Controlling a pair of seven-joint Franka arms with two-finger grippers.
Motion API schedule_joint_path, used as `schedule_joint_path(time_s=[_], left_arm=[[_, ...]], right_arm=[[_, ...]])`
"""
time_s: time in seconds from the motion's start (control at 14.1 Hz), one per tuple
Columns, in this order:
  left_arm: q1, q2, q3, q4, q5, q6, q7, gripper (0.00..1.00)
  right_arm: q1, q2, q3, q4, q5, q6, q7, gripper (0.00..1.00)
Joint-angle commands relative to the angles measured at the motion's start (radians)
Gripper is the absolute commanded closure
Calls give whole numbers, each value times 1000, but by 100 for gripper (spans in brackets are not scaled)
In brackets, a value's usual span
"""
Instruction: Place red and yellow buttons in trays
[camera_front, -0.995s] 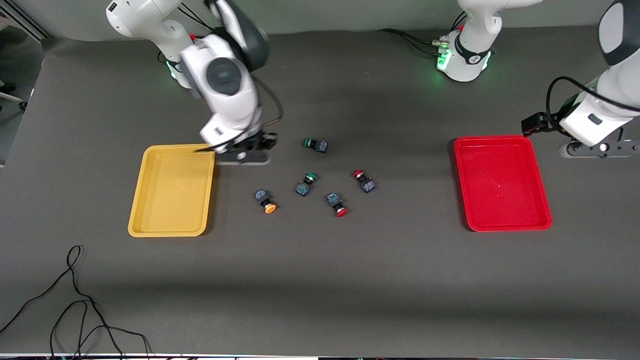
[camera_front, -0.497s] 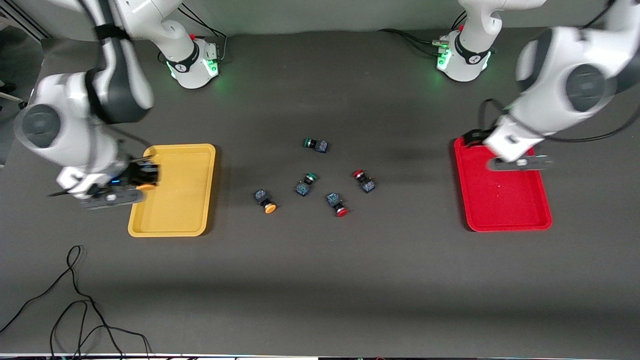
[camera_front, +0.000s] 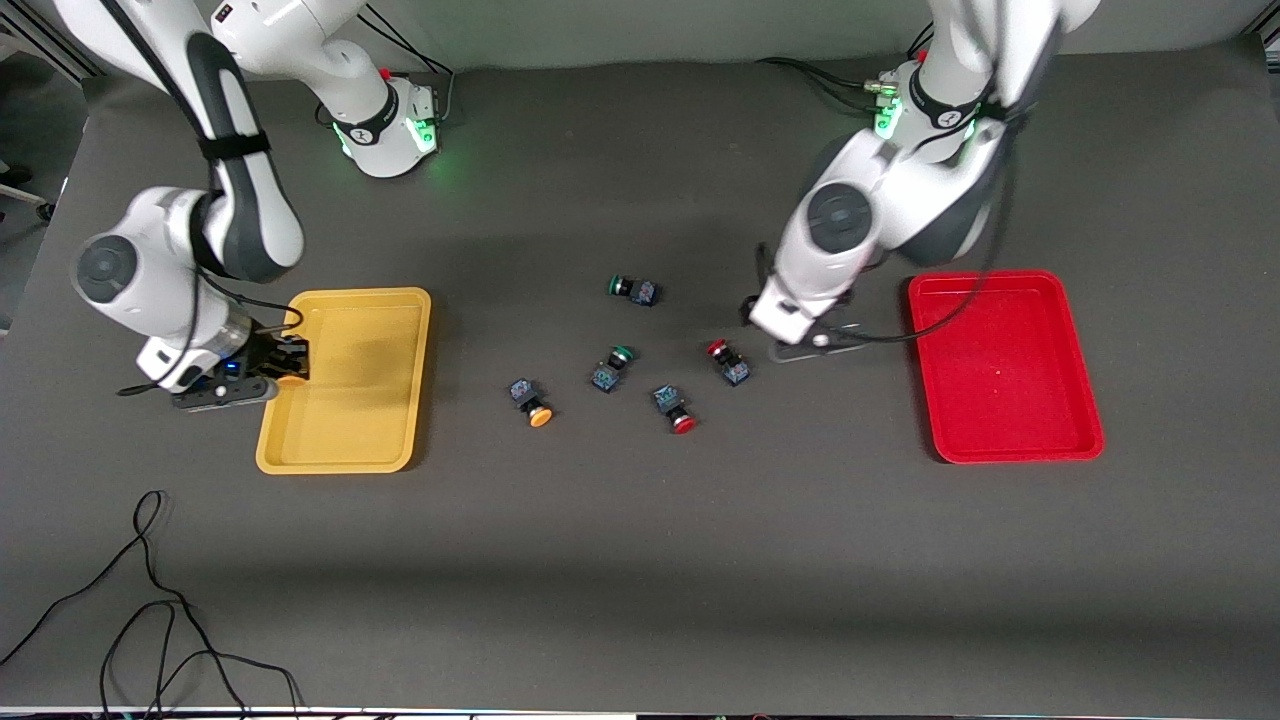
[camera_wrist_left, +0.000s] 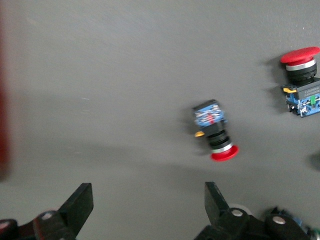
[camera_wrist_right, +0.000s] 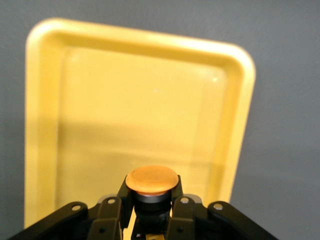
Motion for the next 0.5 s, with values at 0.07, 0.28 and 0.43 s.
schedule_joint_path(time_s=[0.07,0.28,0.43], left_arm=[[-46,175,20,173,-4,15,-126,2],[-66,242,20,175,-4,93,-178,3],[-66,282,20,181,-6,120,-196,5]], right_arm=[[-1,188,0,35,283,30,-218,91],[-5,245,0,50,356,30,-273,86],[-33,248,2,73,357,15,-261,9]])
